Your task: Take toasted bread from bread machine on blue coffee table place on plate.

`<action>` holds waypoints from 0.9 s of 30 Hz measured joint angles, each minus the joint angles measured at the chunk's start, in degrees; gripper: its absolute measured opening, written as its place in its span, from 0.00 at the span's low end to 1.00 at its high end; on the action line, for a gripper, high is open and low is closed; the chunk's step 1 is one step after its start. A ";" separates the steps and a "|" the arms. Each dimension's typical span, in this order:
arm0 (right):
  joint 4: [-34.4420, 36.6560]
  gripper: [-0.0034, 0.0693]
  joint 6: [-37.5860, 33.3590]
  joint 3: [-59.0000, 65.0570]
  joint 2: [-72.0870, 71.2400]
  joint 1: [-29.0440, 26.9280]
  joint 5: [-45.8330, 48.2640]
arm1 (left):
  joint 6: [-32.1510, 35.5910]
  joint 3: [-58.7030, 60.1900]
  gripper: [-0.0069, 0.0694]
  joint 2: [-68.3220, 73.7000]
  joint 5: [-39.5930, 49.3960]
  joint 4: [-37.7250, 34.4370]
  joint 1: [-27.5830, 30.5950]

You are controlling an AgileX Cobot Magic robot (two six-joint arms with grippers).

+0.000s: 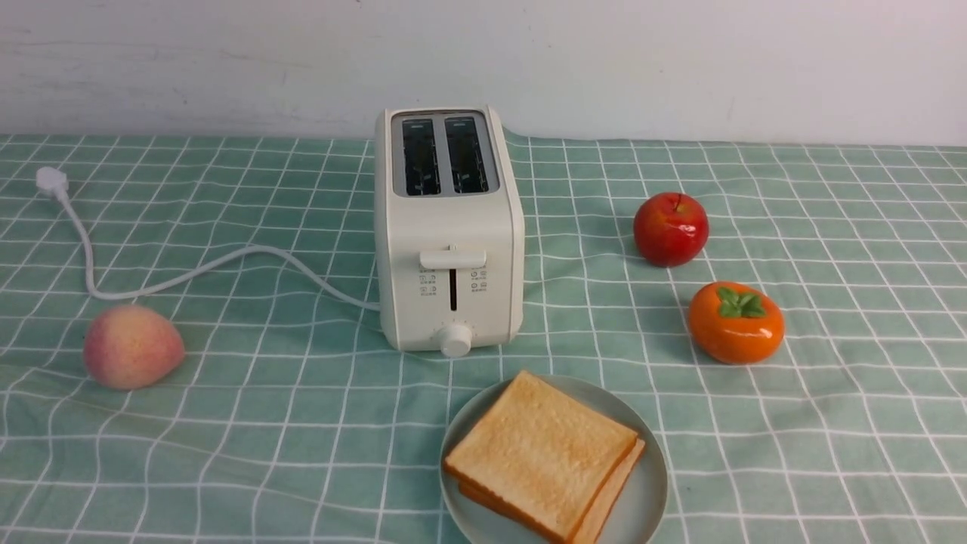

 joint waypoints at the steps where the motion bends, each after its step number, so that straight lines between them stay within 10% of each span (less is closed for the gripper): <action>1: -0.34 0.12 -0.24 0.00 -0.36 -0.25 0.07 | 0.00 0.00 0.10 0.00 0.00 0.00 0.00; 11: -10.68 0.13 -1.88 4.69 -3.98 -2.81 2.52 | 0.00 0.00 0.11 -0.05 -0.04 0.00 0.00; 27: -35.68 0.15 32.89 4.18 -3.98 2.67 10.55 | 0.05 0.00 0.13 -0.05 -0.14 0.00 0.00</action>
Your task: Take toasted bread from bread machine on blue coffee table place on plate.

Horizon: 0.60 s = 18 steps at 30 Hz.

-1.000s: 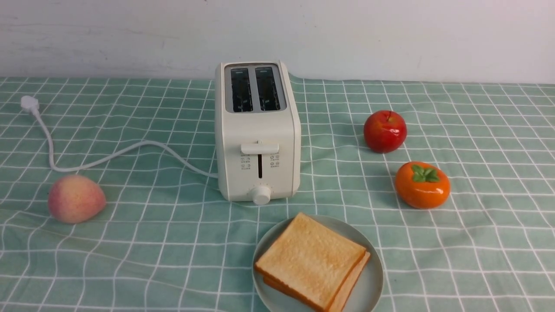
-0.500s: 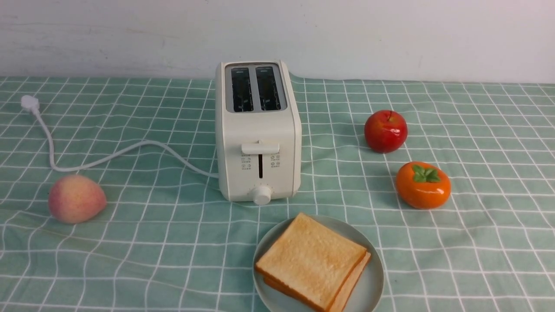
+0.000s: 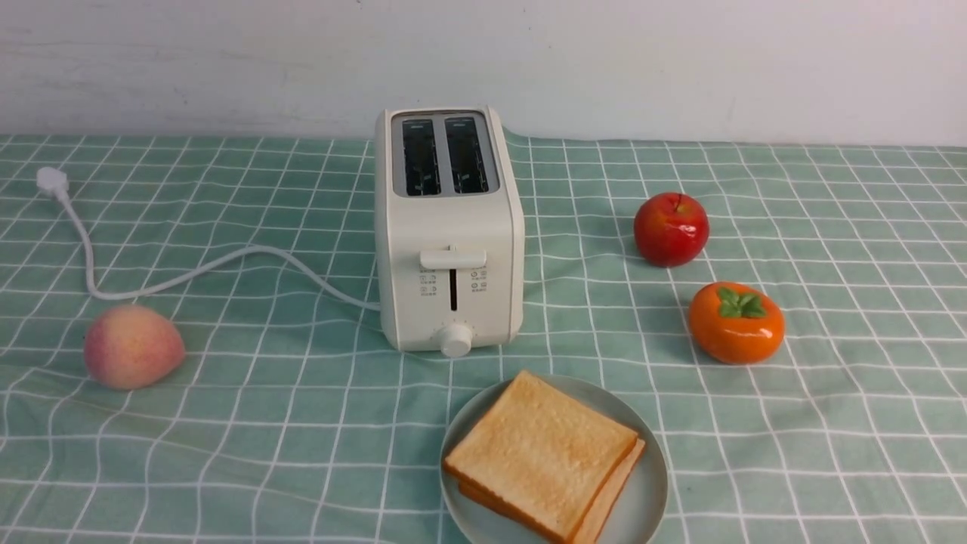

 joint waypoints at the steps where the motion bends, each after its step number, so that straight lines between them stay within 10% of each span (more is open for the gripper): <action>1: -0.74 0.15 0.76 0.00 0.00 0.97 0.00 | 0.00 0.00 0.13 0.00 0.00 0.00 0.00; 18: -4.06 0.18 2.33 -0.01 0.00 0.79 0.06 | 0.00 0.00 0.15 0.00 0.00 0.00 0.00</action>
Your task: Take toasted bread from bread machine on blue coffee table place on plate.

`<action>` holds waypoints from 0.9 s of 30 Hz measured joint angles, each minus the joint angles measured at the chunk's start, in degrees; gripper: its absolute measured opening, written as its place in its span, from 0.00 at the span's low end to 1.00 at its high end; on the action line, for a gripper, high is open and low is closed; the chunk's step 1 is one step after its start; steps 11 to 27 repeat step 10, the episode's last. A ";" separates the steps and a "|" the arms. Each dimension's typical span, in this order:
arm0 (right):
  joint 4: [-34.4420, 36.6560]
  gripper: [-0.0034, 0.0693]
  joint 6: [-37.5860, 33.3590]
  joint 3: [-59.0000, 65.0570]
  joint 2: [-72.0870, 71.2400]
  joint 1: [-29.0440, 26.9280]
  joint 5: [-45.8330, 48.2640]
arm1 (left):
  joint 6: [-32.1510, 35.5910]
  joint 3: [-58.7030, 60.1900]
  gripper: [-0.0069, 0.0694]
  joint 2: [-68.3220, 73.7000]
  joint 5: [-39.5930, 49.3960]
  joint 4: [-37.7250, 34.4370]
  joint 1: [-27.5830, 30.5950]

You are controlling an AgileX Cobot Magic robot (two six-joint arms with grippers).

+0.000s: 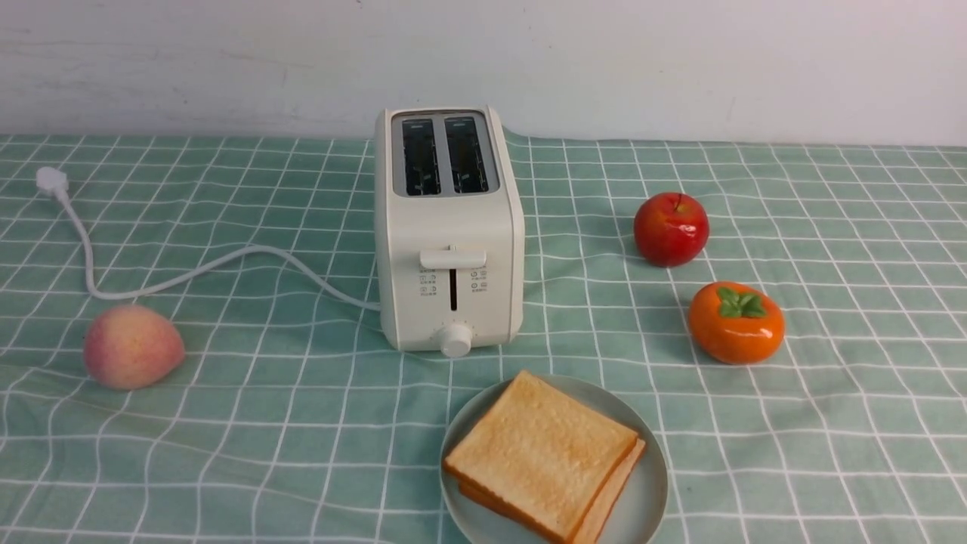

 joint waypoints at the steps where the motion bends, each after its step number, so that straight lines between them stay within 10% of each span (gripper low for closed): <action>1: -0.07 0.18 0.00 0.00 0.00 0.00 0.00 | 0.00 0.00 0.15 0.00 0.00 0.00 0.00; 27: -0.14 0.20 0.00 0.00 0.00 0.00 0.00 | 0.00 0.00 0.15 0.00 0.00 0.00 0.00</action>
